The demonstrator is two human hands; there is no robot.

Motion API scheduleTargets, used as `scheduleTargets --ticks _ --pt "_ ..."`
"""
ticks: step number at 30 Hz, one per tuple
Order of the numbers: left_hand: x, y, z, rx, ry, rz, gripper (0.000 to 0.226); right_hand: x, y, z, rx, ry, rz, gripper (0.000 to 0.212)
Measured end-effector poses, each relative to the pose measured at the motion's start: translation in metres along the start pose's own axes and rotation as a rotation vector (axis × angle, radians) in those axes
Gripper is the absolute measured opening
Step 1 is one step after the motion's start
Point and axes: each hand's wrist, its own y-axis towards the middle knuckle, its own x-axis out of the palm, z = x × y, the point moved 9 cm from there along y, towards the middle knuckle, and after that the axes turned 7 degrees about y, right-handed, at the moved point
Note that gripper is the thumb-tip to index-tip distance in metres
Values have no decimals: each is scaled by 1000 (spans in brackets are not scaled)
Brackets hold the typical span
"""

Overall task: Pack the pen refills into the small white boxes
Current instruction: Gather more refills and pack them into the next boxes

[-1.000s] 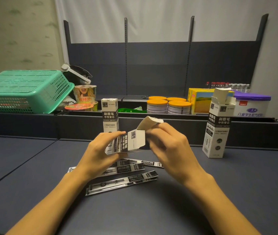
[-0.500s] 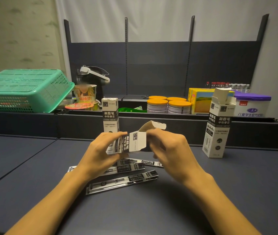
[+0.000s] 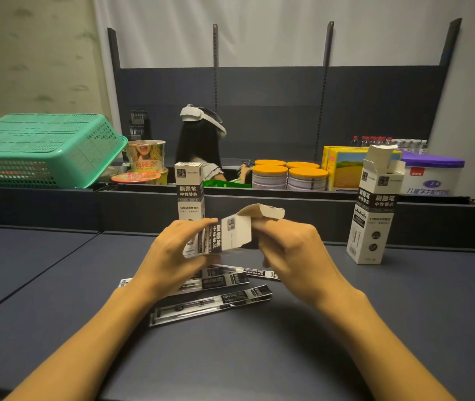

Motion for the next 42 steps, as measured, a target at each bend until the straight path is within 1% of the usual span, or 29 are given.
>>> scheduleTargets --ticks 3,5,7,9,10,11,14,16,18,20,27,30,33,37,38,40,42 --pt "-8 1 -4 -38 7 44 65 -16 2 -5 -40 23 137 24" --pt "-10 0 -5 -57 34 65 67 -24 2 -4 -32 11 214 19" --pt "-12 0 -6 -82 57 79 67 -26 2 1 15 -12 232 15" --pt "-13 1 -8 -107 76 82 67 -21 1 9 81 -20 186 13" --pt "-13 1 -9 -116 85 79 66 -14 1 16 133 -21 122 12" --pt "-13 0 -10 -122 92 75 65 -4 -1 23 198 -32 23 13" --pt "-11 -1 -9 -121 101 55 65 39 -19 47 380 -113 -388 20" --pt "-10 -1 -9 -121 104 45 66 61 -34 53 452 -114 -593 27" --pt "-10 -1 -10 -129 104 38 66 71 -43 54 478 -140 -712 32" --pt "-9 -1 -11 -137 96 36 66 72 -45 53 464 -181 -746 33" --pt "-9 -1 -11 -141 97 33 67 66 -43 51 507 -117 -717 27" --pt "-10 0 -10 -141 97 39 67 58 -37 48 532 5 -636 15" --pt "-11 1 -10 -139 93 42 69 39 -25 42 595 235 -460 9" --pt "-13 1 -9 -137 78 60 68 13 -13 28 719 809 -211 13" --pt "-14 1 -9 -139 71 67 68 7 -10 25 720 899 -171 13" --pt "-15 1 -10 -146 57 79 68 -6 -5 21 699 1006 -88 14" --pt "-16 1 -12 -156 54 88 68 -21 -2 23 683 1067 24 24"
